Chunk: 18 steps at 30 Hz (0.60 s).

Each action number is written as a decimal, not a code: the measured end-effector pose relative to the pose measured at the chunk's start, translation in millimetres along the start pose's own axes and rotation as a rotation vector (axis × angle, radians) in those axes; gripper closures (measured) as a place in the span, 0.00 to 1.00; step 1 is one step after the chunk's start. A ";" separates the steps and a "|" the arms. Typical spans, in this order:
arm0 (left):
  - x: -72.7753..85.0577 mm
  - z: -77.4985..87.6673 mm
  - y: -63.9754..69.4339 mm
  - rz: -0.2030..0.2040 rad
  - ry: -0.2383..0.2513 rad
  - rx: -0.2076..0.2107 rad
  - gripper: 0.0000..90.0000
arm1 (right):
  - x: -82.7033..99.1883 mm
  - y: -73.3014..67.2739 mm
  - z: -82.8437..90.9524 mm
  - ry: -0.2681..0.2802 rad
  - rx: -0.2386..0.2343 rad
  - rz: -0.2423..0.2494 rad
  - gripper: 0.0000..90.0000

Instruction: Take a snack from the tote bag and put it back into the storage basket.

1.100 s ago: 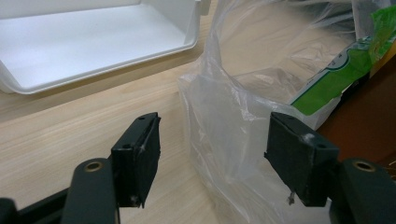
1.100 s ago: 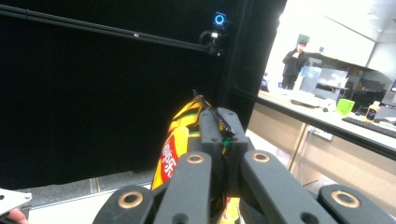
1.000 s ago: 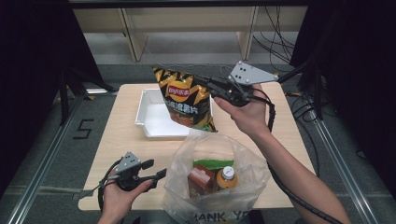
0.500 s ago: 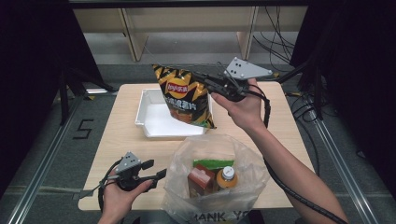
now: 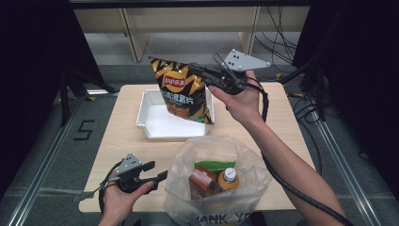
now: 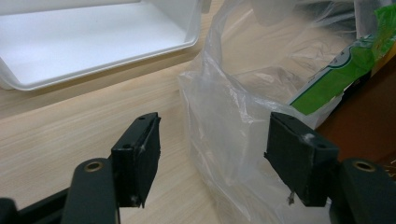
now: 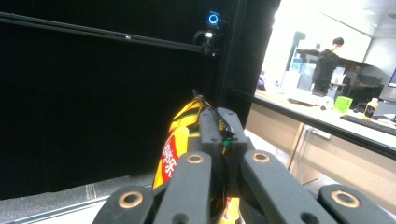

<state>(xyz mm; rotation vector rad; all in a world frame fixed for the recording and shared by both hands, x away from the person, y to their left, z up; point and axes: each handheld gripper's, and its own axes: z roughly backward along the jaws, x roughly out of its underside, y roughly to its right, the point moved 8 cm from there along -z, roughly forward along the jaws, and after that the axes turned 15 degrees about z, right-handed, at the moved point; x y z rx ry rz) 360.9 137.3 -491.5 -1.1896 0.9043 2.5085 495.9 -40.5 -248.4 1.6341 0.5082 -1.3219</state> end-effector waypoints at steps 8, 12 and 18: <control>0.7 0.4 -0.8 0.003 -0.001 -0.003 0.38 | 8.6 4.0 -8.0 -0.026 0.000 -0.011 1.00; 1.1 0.2 -0.5 -0.001 -0.003 0.000 0.38 | 11.7 7.8 -11.8 -0.030 0.004 -0.003 1.00; 0.7 0.9 -1.3 -0.016 -0.003 0.004 0.38 | 18.0 10.9 -19.1 -0.050 0.002 -0.026 1.00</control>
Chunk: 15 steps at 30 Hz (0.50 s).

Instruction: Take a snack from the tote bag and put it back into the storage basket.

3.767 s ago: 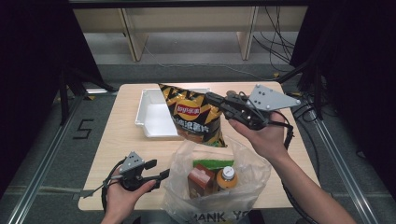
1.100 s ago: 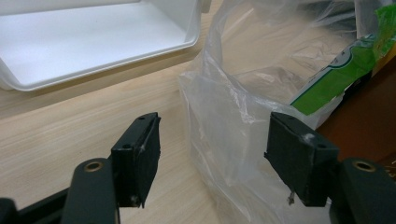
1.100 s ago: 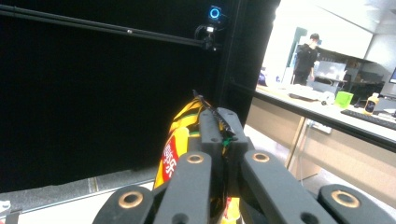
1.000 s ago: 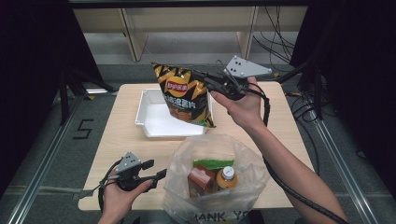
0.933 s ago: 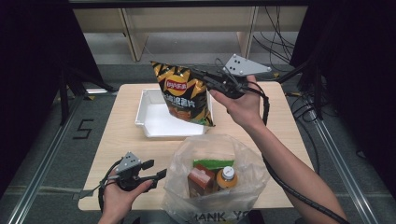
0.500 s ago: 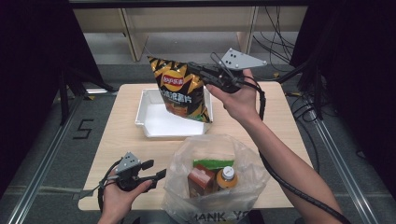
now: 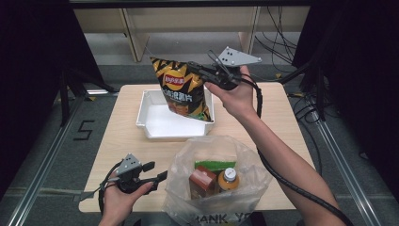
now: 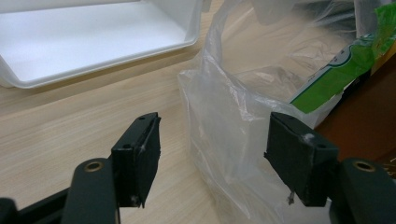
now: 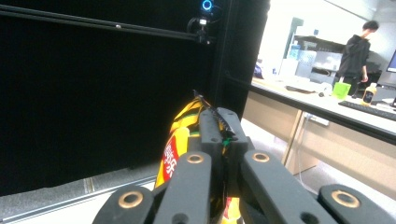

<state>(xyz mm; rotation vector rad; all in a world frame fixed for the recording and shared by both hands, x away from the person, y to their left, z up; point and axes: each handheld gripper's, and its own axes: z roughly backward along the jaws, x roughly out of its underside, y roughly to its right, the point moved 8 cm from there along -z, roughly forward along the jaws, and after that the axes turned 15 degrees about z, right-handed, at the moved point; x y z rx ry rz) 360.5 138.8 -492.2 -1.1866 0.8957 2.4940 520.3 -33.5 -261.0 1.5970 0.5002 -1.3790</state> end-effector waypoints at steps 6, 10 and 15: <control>1.2 0.0 0.8 0.020 0.001 -0.002 0.38 | 7.5 3.8 -7.3 -0.019 0.002 -0.006 1.00; 1.7 0.6 0.5 0.024 0.001 -0.005 0.38 | 12.2 8.1 -13.7 -0.030 0.013 -0.009 1.00; 2.0 0.9 0.3 0.025 0.002 -0.003 0.38 | 16.2 9.6 -19.8 -0.041 0.012 -0.028 1.00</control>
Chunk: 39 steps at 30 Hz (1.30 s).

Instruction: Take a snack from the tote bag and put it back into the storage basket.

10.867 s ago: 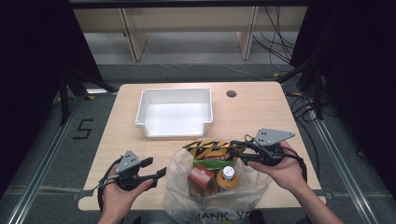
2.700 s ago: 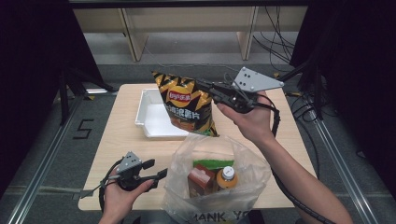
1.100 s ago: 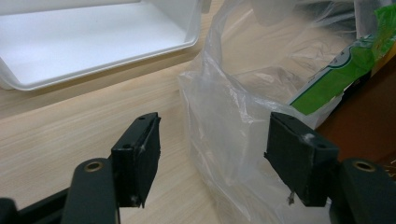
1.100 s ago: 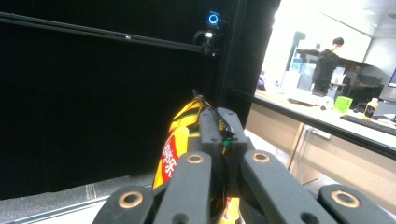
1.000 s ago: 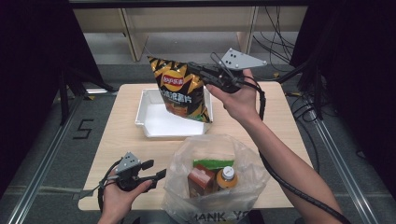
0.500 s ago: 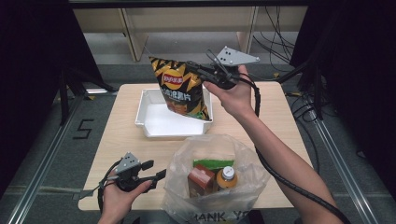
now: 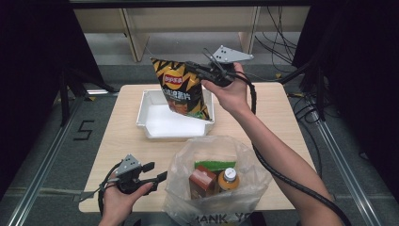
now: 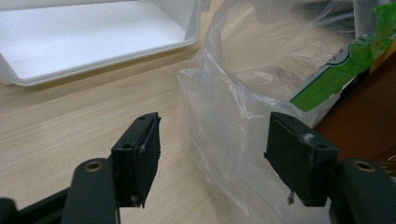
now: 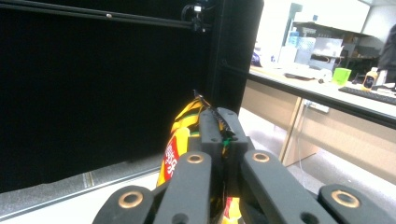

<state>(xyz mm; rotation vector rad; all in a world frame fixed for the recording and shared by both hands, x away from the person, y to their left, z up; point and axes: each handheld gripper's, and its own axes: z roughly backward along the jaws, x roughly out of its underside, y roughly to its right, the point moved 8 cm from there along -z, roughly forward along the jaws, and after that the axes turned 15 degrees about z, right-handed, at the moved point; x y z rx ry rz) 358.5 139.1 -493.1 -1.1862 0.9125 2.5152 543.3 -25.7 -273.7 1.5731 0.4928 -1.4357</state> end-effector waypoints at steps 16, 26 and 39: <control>-0.2 0.8 0.0 0.006 0.005 0.007 0.39 | 10.7 6.7 -19.2 -0.036 -0.004 0.006 1.00; 0.2 1.0 -0.7 0.007 0.004 0.007 0.39 | 20.8 8.7 -32.2 -0.065 -0.010 -0.012 1.00; 0.4 1.3 -2.2 0.008 0.004 0.006 0.39 | 32.5 13.3 -47.1 -0.099 -0.008 -0.032 1.00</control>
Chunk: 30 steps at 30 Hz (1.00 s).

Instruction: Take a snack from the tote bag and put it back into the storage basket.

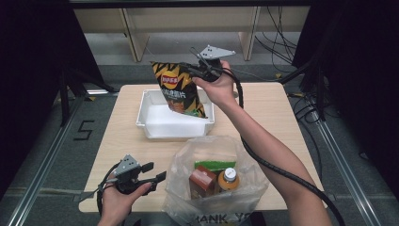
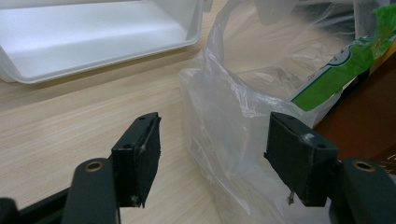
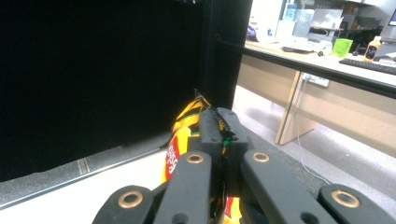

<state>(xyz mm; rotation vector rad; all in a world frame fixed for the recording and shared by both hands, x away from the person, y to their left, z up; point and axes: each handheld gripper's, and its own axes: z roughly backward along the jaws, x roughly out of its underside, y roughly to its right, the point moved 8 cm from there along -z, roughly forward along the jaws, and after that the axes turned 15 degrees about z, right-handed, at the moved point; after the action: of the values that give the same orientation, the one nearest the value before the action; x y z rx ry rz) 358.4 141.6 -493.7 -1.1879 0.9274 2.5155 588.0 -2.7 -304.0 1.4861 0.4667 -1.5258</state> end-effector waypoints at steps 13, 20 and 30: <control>-0.2 0.0 -0.9 -0.010 0.000 0.005 0.39 | 11.7 10.8 -10.8 -0.028 0.020 -0.029 1.00; 0.1 0.3 -1.5 -0.010 0.000 0.005 0.39 | 21.5 16.8 -20.2 -0.057 0.030 -0.037 1.00; 0.1 0.3 -1.7 -0.006 -0.001 0.004 0.38 | 32.5 19.2 -32.4 -0.084 0.031 -0.046 1.00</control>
<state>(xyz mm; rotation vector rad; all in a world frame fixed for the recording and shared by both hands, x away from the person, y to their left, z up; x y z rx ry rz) 358.8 143.1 -494.4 -1.1866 0.9264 2.5087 627.2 2.2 -334.3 1.4378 0.4319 -1.6315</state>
